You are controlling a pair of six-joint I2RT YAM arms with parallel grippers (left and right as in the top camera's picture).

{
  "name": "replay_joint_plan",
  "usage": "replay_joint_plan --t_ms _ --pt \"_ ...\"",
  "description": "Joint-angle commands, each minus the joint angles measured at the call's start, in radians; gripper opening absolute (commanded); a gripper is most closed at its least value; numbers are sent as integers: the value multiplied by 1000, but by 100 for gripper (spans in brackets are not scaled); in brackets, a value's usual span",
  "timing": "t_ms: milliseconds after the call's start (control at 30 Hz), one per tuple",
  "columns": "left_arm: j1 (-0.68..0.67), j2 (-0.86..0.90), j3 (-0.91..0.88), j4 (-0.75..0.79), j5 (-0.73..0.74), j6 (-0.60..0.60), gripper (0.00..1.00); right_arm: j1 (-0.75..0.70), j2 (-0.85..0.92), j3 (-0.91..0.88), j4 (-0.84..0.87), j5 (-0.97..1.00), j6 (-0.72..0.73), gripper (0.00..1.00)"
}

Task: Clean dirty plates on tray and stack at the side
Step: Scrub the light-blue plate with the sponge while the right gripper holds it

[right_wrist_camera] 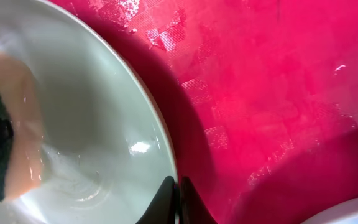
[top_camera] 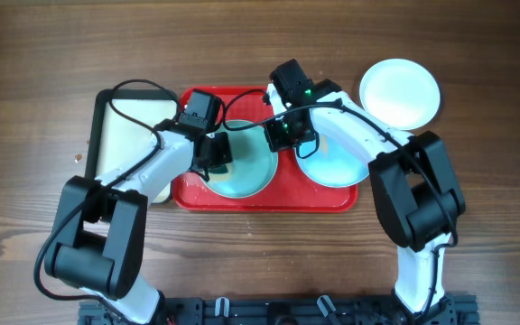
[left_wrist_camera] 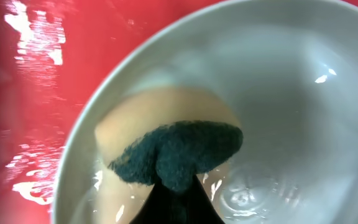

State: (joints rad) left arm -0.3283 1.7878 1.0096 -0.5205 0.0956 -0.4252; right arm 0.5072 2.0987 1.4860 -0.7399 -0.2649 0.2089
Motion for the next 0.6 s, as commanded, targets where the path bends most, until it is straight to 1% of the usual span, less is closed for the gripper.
replay_joint_plan --t_ms 0,100,233,267,467,567 --pt "-21 68 -29 17 255 -9 4 6 -8 -7 6 -17 1 4" --pt "-20 66 -26 51 346 -9 4 6 -8 -7 5 -17 1 5" --pt "4 21 31 -11 345 -9 4 6 -8 -7 4 -17 1 4" --pt "12 -15 57 -31 342 -1 4 6 -8 -7 4 -17 1 4" --pt "13 -168 90 -68 186 -2 4 6 -8 -7 4 -17 0 4" --pt "12 -195 90 -118 87 -2 4 6 -8 -7 5 -17 1 4"
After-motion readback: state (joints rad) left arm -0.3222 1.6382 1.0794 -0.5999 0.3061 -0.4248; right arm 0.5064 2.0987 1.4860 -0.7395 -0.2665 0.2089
